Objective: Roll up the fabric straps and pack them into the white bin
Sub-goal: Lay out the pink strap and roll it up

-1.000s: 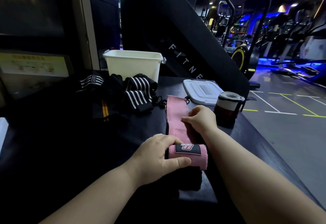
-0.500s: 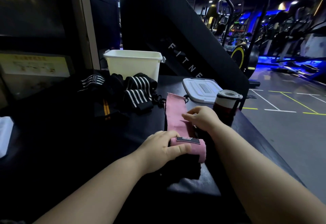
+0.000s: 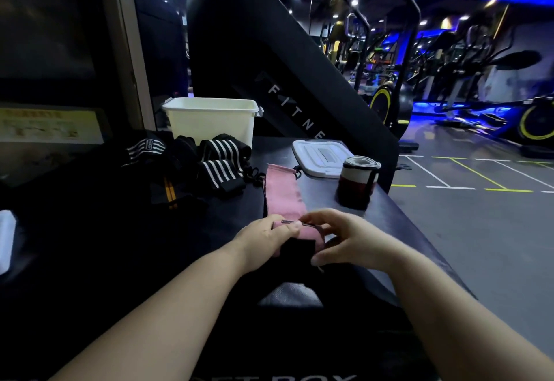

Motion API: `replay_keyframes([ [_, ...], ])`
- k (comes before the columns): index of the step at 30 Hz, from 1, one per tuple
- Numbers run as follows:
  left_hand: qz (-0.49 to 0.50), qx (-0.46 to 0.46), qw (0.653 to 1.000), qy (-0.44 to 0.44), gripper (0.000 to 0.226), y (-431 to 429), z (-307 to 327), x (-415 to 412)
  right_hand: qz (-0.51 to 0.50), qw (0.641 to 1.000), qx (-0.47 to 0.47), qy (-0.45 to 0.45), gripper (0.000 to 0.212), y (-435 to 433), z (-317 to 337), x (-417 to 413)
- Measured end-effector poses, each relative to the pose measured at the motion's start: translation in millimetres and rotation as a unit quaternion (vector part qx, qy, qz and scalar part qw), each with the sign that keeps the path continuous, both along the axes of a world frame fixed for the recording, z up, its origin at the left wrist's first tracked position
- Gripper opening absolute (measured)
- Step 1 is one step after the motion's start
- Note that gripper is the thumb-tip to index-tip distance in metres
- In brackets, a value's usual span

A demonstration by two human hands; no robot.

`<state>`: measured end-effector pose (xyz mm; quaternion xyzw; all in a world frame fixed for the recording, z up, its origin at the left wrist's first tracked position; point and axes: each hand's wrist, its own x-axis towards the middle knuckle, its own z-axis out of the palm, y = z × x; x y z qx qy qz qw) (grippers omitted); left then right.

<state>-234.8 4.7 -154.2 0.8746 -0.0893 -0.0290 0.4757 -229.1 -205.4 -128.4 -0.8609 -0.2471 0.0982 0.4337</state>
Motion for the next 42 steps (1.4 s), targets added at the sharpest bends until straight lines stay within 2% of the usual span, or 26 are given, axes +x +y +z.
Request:
replay_keyframes([
  [3, 0.03, 0.012, 0.997, -0.069, 0.066, -3.0, -3.1, -5.4, -0.026, 0.998, 0.04, -0.031, 0.063, 5.9, -6.1, -8.8],
  [5, 0.061, 0.029, 0.99, -0.125, 0.076, -3.2, -6.4, -10.6, -0.033, 0.997, 0.051, -0.038, 0.062, 7.1, -6.8, -14.0],
  [8, 0.114, 0.034, 0.982, -0.145, 0.085, -2.2, -5.8, -18.1, -0.043, 0.996, 0.074, -0.034, 0.061, 6.5, -7.9, -19.8],
  [10, 0.116, 0.051, 0.982, -0.142, 0.077, -1.6, -4.0, -19.7, -0.045, 0.995, 0.084, -0.034, 0.06, 7.2, -11.9, -22.0],
  [13, 0.102, 0.063, 0.982, -0.145, 0.053, 0.4, -2.2, -19.4, -0.053, 0.992, 0.108, -0.031, 0.059, 10.0, -16.9, -24.1],
  [16, 0.09, 0.058, 0.98, -0.168, 0.042, 1.8, 0.6, -23.3, -0.058, 0.99, 0.121, -0.036, 0.058, 11.2, -19.0, -23.4],
  [18, 0.09, 0.074, 0.979, -0.167, 0.034, 1.9, 2.7, -24.9, -0.06, 0.989, 0.128, -0.034, 0.056, 10.8, -20.2, -21.6],
  [20, 0.088, 0.071, 0.981, -0.159, 0.036, 2.8, 4.1, -25.3, -0.062, 0.989, 0.129, -0.038, 0.055, 10.8, -21.1, -20.8],
  [24, 0.061, 0.008, 0.992, -0.11, 0.066, 5.8, 3.0, -21.7, -0.066, 0.989, 0.122, -0.054, 0.053, 11.7, -20.9, -20.8],
  [27, 0.035, -0.015, 0.996, -0.083, 0.073, 8.4, -0.4, -17.0, -0.076, 0.989, 0.094, -0.082, 0.047, 11.7, -20.6, -19.5],
  [30, 0.033, -0.037, 0.996, -0.069, 0.055, 7.7, -1.0, -15.6, -0.073, 0.99, 0.06, -0.106, 0.039, 10.2, -20.0, -18.9],
  [35, 0.029, -0.035, 0.996, -0.079, 0.017, 5.1, -0.9, -17.4, -0.076, 0.99, 0.073, -0.093, 0.031, 9.8, -25.7, -14.4],
  [38, 0.032, -0.027, 0.995, -0.089, 0.023, 5.8, -2.0, -15.2, -0.068, 0.989, 0.119, -0.054, 0.031, 12.2, -29.9, -14.0],
  [42, 0.047, -0.016, 0.994, -0.094, 0.026, 4.9, -5.7, -13.0, -0.088, 0.987, 0.114, -0.063, 0.02, 14.1, -31.4, -12.6],
])
